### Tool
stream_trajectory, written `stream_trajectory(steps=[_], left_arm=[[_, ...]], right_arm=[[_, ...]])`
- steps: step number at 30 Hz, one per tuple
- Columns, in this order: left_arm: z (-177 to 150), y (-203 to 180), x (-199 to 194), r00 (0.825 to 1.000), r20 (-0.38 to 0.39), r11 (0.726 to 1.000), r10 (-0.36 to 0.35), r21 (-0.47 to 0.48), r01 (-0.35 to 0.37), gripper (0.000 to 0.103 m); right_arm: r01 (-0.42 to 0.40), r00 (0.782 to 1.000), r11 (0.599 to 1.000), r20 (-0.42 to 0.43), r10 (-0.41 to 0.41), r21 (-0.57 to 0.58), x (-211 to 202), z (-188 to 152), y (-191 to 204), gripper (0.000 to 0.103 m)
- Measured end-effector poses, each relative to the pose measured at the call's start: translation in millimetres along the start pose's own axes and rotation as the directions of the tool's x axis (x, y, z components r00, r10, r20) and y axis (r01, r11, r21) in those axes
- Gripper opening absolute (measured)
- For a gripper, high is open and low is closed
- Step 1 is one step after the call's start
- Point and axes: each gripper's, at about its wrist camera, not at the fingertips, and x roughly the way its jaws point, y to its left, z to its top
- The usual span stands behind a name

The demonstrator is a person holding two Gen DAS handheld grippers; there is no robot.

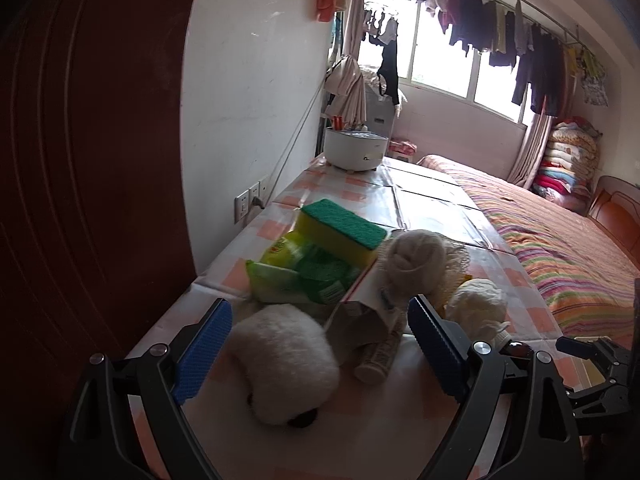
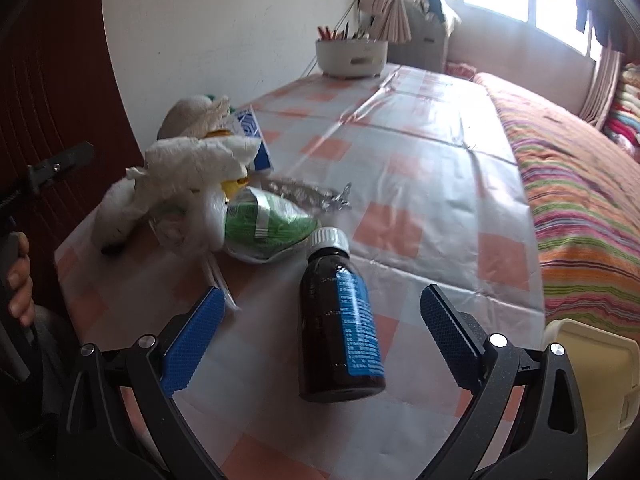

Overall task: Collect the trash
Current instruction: 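Grasp the brown medicine bottle with the right tool while the left tool grasps the white plush, then carry the bottle and plush to the cream bin and open the right tool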

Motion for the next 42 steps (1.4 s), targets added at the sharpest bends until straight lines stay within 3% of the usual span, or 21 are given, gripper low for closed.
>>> stream_trajectory(steps=[5, 10, 12, 13, 26, 30, 32, 35, 42], left_arm=[[-3, 17, 2, 0.999, -0.031, 1.0, -0.004, -0.011, 0.004, 0.087], [-10, 30, 6, 0.997, -0.074, 1.0, 0.014, -0.024, -0.016, 0.087], [-12, 32, 7, 0.996, -0.084, 0.999, 0.029, -0.011, -0.03, 0.087], [-13, 32, 9, 0.995, -0.09, 0.999, 0.034, -0.007, -0.035, 0.087], [-27, 26, 52, 0.964, -0.252, 0.996, 0.085, 0.054, -0.073, 0.087], [-32, 23, 67, 0.959, -0.268, 0.995, 0.093, 0.05, -0.083, 0.086], [-34, 24, 71, 0.957, -0.281, 0.998, 0.068, 0.024, -0.063, 0.068], [-34, 27, 69, 0.959, -0.281, 0.999, 0.033, -0.018, -0.04, 0.051], [-28, 25, 49, 0.982, -0.188, 0.998, 0.008, -0.064, -0.021, 0.043]], right_arm=[[0.019, 0.995, 0.997, -0.098, -0.026, -0.075, 20, 8, 2, 0.09], [-0.014, 0.979, 0.999, -0.202, 0.007, -0.031, 41, 3, -11, 0.056], [-0.013, 0.981, 0.999, -0.195, 0.005, -0.04, 39, 2, -9, 0.051], [-0.019, 0.981, 0.999, -0.192, 0.011, -0.038, 38, 2, -9, 0.042], [-0.059, 0.994, 0.998, -0.087, 0.059, -0.004, 16, -5, -1, 0.042], [-0.075, 0.996, 0.997, -0.042, 0.076, 0.013, 4, -5, -1, 0.042], [-0.079, 0.997, 0.996, -0.015, 0.08, 0.03, -2, -5, -6, 0.042], [-0.079, 0.997, 0.994, 0.021, 0.078, 0.069, -10, -5, -18, 0.042], [-0.067, 0.991, 0.985, 0.123, 0.048, 0.16, -31, -6, -49, 0.042]])
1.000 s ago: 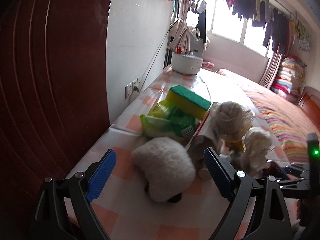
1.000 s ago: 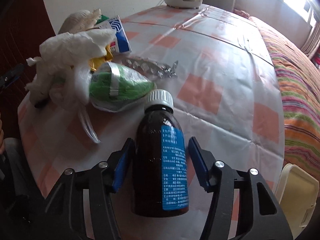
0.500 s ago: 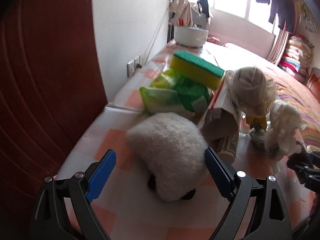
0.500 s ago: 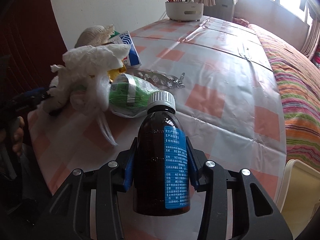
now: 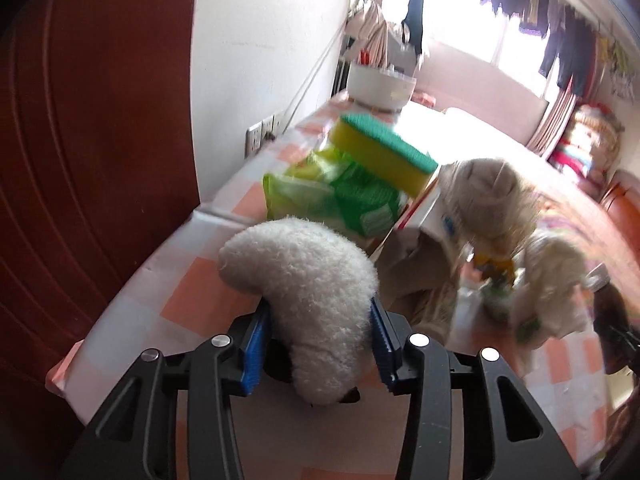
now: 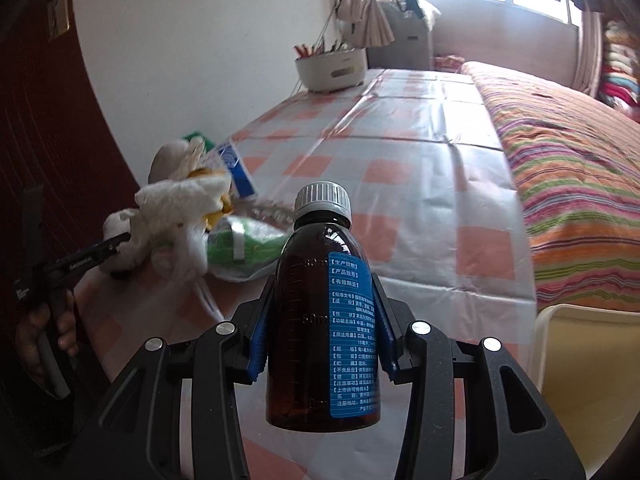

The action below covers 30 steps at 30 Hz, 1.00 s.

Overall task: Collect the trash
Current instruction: 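Carry the bottle and plush to the cream bin and open the right tool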

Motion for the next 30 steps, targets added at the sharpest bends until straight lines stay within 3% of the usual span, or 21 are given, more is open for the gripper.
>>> stream_trajectory(steps=[7, 19, 24, 30], left_arm=[[8, -18, -36, 0.986, 0.167, 1.0, -0.021, 0.011, 0.02, 0.043], [18, -106, -66, 0.96, 0.196, 0.968, -0.201, 0.189, 0.164, 0.043], [27, -158, -76, 0.933, 0.17, 0.929, -0.316, 0.255, 0.268, 0.043], [38, -222, -87, 0.884, 0.132, 0.856, -0.448, 0.351, 0.381, 0.043]], right_arm=[[0.028, 0.996, 0.998, 0.084, -0.033, 0.056, -21, 2, -22, 0.042], [0.092, 0.978, 0.986, 0.171, -0.115, 0.139, -59, -8, -61, 0.042], [0.121, 0.968, 0.975, 0.196, -0.158, 0.188, -77, -15, -79, 0.042], [0.176, 0.95, 0.953, 0.212, -0.23, 0.245, -97, -29, -103, 0.042]])
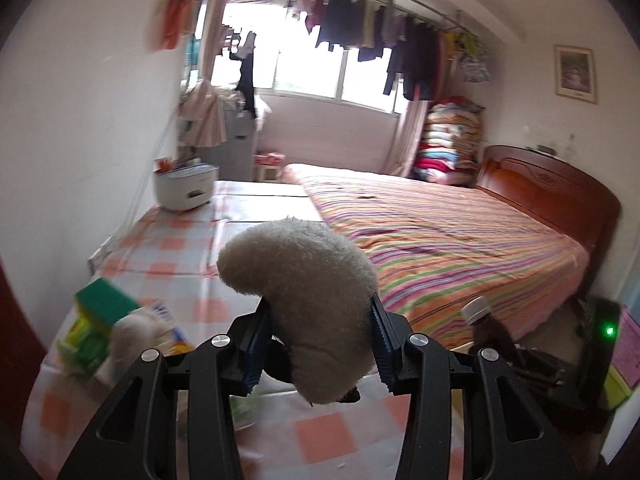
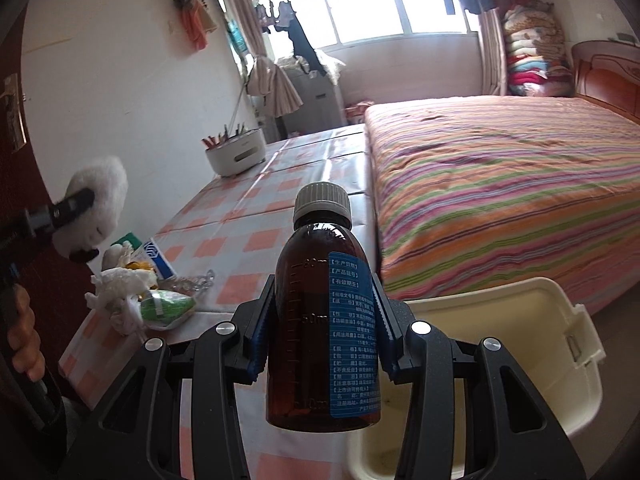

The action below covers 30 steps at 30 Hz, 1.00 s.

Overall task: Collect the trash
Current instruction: 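Carry the bottle and plush to the cream bin and open the right tool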

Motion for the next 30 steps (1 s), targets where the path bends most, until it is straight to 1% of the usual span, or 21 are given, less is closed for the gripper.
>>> stream_trajectory(steps=[3, 5, 8, 11, 14, 16, 18, 22, 25, 30], left_arm=[[3, -22, 8, 0.999, 0.006, 0.998, -0.054, 0.034, 0.054, 0.043], [-6, -30, 13, 0.996, -0.005, 0.995, -0.094, 0.035, 0.094, 0.043], [-20, -40, 24, 0.992, -0.043, 0.992, -0.118, 0.028, 0.12, 0.043], [-31, -57, 35, 0.986, -0.089, 0.988, -0.14, 0.06, 0.146, 0.043], [-38, -69, 43, 0.981, -0.116, 0.984, -0.153, 0.076, 0.162, 0.043], [-41, -77, 45, 0.978, -0.129, 0.981, -0.164, 0.082, 0.175, 0.043], [-44, -85, 47, 0.975, -0.139, 0.978, -0.175, 0.089, 0.188, 0.043], [-53, -104, 50, 0.966, -0.163, 0.97, -0.201, 0.106, 0.22, 0.043], [-63, -115, 55, 0.953, -0.197, 0.96, -0.229, 0.114, 0.254, 0.043], [-78, -128, 62, 0.936, -0.248, 0.95, -0.249, 0.127, 0.286, 0.043]], right_arm=[[0.033, 0.999, 0.999, 0.015, -0.033, 0.026, -10, -3, -19, 0.042], [0.062, 0.998, 0.997, 0.027, -0.063, 0.05, -18, -5, -31, 0.042], [0.104, 0.994, 0.99, 0.031, -0.107, 0.091, -26, -8, -52, 0.042], [0.146, 0.988, 0.98, 0.029, -0.151, 0.134, -35, -12, -72, 0.042], [0.157, 0.985, 0.971, 0.036, -0.166, 0.18, -43, -14, -89, 0.042], [0.176, 0.982, 0.967, 0.038, -0.186, 0.185, -46, -14, -93, 0.042], [0.177, 0.982, 0.966, 0.038, -0.187, 0.189, -49, -14, -97, 0.042], [0.212, 0.975, 0.96, 0.021, -0.219, 0.182, -50, -18, -100, 0.042], [0.266, 0.962, 0.949, 0.013, -0.272, 0.17, -52, -19, -103, 0.044], [0.289, 0.956, 0.937, -0.003, -0.294, 0.196, -55, -21, -114, 0.044]])
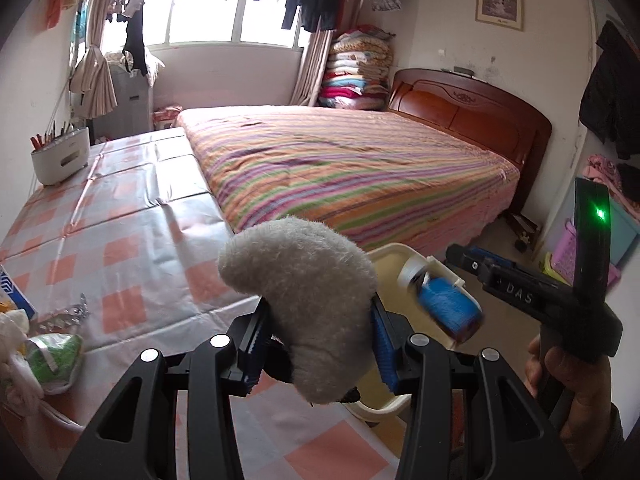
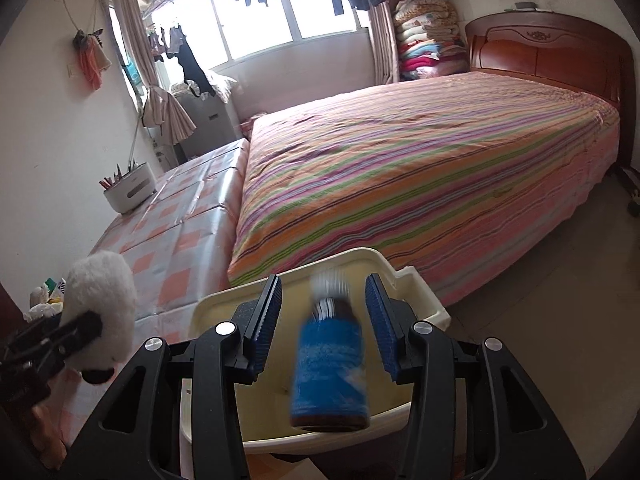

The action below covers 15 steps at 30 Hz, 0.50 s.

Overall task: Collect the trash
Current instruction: 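Carry the bottle and plush to the cream bin and open the right tool, then lower the white plush into the cream bin and open the left tool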

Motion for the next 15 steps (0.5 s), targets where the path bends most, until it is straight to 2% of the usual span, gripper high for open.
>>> stream_trajectory(steps=[4, 7, 10, 15], left_arm=[[-2, -8, 4, 1.0, -0.012, 1.0, 0.004, 0.022, -0.004, 0.044], [-2, -8, 6, 1.0, -0.021, 1.0, 0.004, 0.021, -0.004, 0.044], [-3, -8, 9, 1.0, -0.028, 1.0, 0.006, 0.022, -0.005, 0.044], [-3, -11, 22, 0.998, -0.062, 1.0, -0.005, 0.02, 0.006, 0.045]], right_arm=[[-0.004, 1.0, 1.0, -0.016, 0.004, 0.015, 3, -1, 1, 0.044], [-0.008, 1.0, 1.0, 0.006, 0.008, 0.017, -1, 1, 2, 0.045], [-0.001, 0.999, 0.999, 0.045, 0.0, 0.037, -8, 2, 0, 0.056], [0.012, 0.991, 0.994, 0.135, -0.027, 0.111, -25, 8, -17, 0.064]])
